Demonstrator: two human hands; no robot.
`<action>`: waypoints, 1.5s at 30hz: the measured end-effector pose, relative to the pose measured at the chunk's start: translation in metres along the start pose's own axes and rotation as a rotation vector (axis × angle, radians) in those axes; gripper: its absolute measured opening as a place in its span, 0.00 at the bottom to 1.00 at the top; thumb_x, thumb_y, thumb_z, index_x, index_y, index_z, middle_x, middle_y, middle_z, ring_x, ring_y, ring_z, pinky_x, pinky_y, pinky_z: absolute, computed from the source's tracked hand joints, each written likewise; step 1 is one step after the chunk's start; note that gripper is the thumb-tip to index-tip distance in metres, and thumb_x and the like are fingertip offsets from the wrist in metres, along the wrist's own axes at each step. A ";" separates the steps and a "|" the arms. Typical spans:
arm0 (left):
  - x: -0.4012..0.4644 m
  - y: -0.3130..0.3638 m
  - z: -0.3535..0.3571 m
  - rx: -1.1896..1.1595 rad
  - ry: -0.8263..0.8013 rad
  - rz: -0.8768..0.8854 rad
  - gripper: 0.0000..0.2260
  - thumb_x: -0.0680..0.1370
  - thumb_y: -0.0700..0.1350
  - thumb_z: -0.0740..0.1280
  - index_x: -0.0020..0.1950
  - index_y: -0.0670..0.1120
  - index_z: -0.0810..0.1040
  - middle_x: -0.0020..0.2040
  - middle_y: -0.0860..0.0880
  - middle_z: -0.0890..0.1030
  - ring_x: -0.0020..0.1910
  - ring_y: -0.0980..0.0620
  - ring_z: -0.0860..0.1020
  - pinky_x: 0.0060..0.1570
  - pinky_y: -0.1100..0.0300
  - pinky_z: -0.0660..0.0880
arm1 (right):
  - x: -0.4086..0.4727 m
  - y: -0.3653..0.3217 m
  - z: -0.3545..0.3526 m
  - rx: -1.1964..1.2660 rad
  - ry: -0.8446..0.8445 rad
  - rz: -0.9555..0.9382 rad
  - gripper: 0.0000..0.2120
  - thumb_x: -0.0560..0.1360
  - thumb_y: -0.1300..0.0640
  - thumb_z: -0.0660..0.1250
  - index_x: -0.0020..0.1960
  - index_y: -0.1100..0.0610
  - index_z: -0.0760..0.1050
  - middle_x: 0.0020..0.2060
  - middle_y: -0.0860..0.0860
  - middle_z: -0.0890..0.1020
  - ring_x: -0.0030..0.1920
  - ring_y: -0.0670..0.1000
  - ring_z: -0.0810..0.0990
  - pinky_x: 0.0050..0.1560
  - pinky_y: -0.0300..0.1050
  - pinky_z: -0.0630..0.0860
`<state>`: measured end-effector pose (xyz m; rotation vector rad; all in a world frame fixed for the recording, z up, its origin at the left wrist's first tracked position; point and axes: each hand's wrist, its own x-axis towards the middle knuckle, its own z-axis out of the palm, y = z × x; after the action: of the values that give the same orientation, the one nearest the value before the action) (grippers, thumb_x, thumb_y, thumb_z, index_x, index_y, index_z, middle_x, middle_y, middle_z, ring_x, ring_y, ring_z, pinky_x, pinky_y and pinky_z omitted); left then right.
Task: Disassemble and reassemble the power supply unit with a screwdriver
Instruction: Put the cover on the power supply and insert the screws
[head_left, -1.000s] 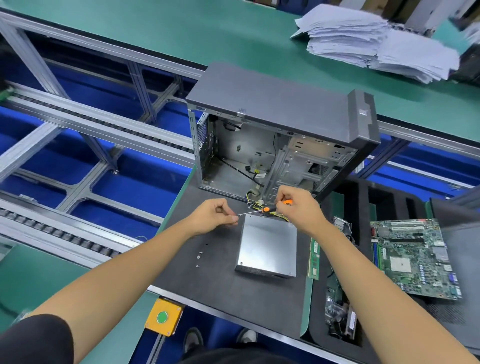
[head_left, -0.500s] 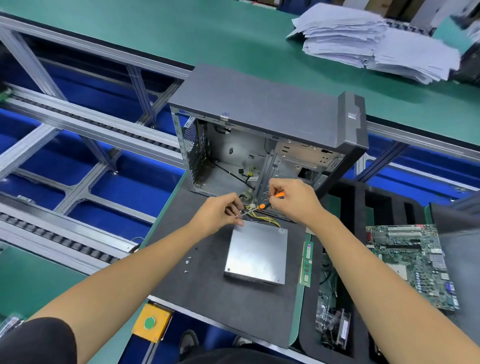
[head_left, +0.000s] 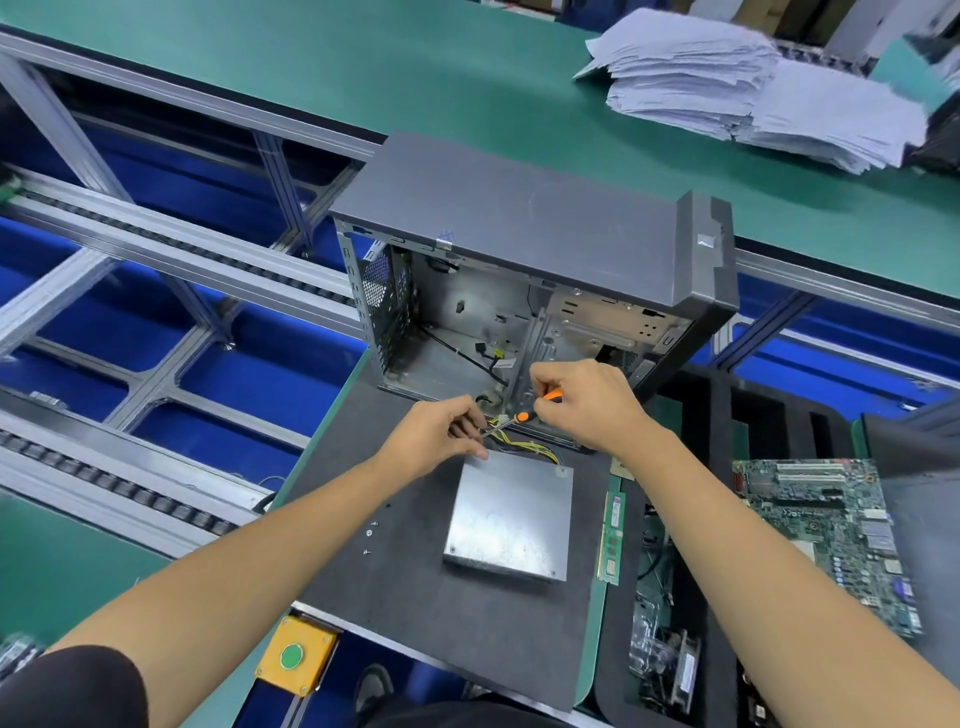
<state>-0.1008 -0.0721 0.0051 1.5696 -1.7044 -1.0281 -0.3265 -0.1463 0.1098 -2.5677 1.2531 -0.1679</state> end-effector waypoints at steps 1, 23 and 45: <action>0.001 0.000 0.001 0.018 -0.008 -0.002 0.16 0.67 0.45 0.83 0.46 0.58 0.79 0.40 0.59 0.84 0.41 0.58 0.83 0.47 0.60 0.81 | 0.001 -0.001 -0.001 -0.046 -0.008 -0.032 0.05 0.68 0.51 0.63 0.37 0.46 0.66 0.27 0.45 0.73 0.32 0.50 0.72 0.35 0.44 0.69; 0.000 -0.020 0.024 0.084 0.102 -0.113 0.14 0.63 0.62 0.81 0.44 0.66 0.82 0.39 0.66 0.82 0.42 0.66 0.79 0.39 0.68 0.72 | 0.038 -0.040 0.004 -0.173 -0.209 -0.291 0.05 0.73 0.50 0.62 0.45 0.47 0.65 0.32 0.47 0.76 0.31 0.47 0.71 0.29 0.44 0.58; -0.009 -0.025 0.022 0.087 0.066 -0.024 0.03 0.76 0.53 0.75 0.47 0.57 0.83 0.40 0.64 0.83 0.42 0.63 0.81 0.44 0.59 0.77 | 0.047 -0.064 -0.009 -0.341 -0.348 -0.563 0.10 0.73 0.62 0.63 0.52 0.53 0.66 0.45 0.50 0.65 0.39 0.52 0.66 0.29 0.46 0.58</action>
<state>-0.1050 -0.0603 -0.0268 1.6641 -1.7092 -0.9149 -0.2509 -0.1478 0.1371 -3.0033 0.4465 0.4010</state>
